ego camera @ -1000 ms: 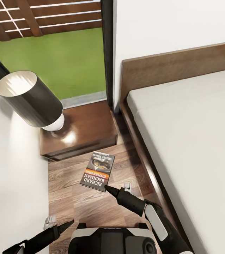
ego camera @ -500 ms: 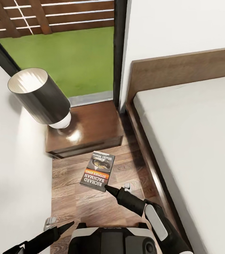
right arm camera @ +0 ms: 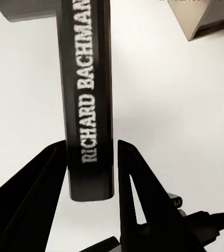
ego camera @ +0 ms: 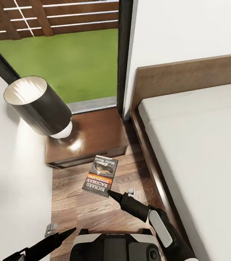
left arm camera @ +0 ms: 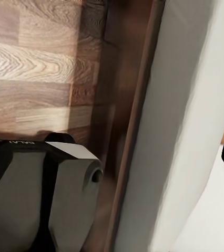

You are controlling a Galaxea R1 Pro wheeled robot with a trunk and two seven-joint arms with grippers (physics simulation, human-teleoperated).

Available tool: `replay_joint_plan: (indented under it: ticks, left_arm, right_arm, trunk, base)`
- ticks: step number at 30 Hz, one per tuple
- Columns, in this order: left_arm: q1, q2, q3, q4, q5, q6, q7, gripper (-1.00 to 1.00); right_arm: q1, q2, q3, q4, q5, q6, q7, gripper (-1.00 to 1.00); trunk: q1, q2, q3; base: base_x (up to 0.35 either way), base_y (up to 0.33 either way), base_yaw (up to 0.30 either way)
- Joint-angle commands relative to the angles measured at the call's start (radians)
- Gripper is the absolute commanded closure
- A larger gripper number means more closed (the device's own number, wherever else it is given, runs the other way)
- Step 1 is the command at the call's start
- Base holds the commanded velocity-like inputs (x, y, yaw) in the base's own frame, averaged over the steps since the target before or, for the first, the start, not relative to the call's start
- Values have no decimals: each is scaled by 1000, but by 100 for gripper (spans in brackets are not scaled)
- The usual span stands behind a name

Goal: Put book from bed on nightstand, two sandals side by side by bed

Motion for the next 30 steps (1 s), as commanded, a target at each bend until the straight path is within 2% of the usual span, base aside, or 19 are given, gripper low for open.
replay_joint_plan:
  ticks: [1, 5, 12, 30]
  left_arm:
    - [0, 0, -3, 0, 8, 10, -3, -100]
    - [0, 0, -3, 1, 8, 10, -3, -100]
    - [0, 0, -3, 2, 8, 10, -3, -100]
    - [0, 0, -3, 2, 8, 10, -3, -100]
  right_arm:
    - [0, 0, 0, 0, -6, 6, -1, 100]
    - [0, 0, 0, 0, -6, 6, -1, 100]
    - [0, 1, 0, 0, -6, 6, -1, 100]
    - [0, -1, 0, 1, -6, 6, -1, 100]
  trunk:
    - [0, -1, -1]
    - [0, -1, -1]
    - [0, -1, -1]
    - [0, -1, -1]
  base:
    - [202, 0, 0]
    - [203, 0, 0]
    - [30, 0, 39]
    - [1, 0, 247]
